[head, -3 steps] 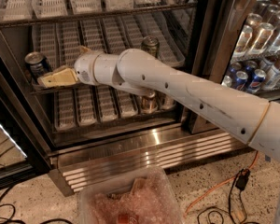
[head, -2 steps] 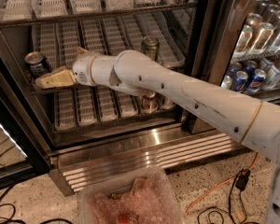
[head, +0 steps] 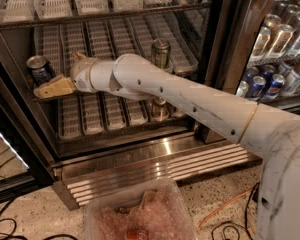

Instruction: Pick pepsi can from middle shelf of fridge

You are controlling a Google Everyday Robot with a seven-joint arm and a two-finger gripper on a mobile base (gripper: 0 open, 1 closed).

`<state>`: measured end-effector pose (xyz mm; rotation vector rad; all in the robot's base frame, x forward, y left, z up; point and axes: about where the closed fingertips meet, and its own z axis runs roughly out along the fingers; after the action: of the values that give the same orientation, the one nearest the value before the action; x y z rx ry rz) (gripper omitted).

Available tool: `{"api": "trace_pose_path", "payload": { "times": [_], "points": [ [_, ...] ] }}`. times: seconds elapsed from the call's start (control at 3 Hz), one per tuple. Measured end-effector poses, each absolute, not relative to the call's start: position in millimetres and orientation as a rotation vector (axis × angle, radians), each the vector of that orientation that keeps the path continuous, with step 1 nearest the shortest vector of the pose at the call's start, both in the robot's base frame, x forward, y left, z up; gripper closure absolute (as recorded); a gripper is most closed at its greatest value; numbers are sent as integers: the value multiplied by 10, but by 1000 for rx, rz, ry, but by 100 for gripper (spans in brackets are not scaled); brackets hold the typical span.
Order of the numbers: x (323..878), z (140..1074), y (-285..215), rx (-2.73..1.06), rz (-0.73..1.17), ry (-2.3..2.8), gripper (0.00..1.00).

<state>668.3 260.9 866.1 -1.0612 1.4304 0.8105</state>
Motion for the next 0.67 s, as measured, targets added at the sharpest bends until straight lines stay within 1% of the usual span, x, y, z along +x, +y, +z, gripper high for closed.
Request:
{"api": "trace_pose_path", "payload": {
  "times": [0.67],
  "points": [
    [6740, 8522, 2893, -1117, 867, 1402, 0]
  ]
}}
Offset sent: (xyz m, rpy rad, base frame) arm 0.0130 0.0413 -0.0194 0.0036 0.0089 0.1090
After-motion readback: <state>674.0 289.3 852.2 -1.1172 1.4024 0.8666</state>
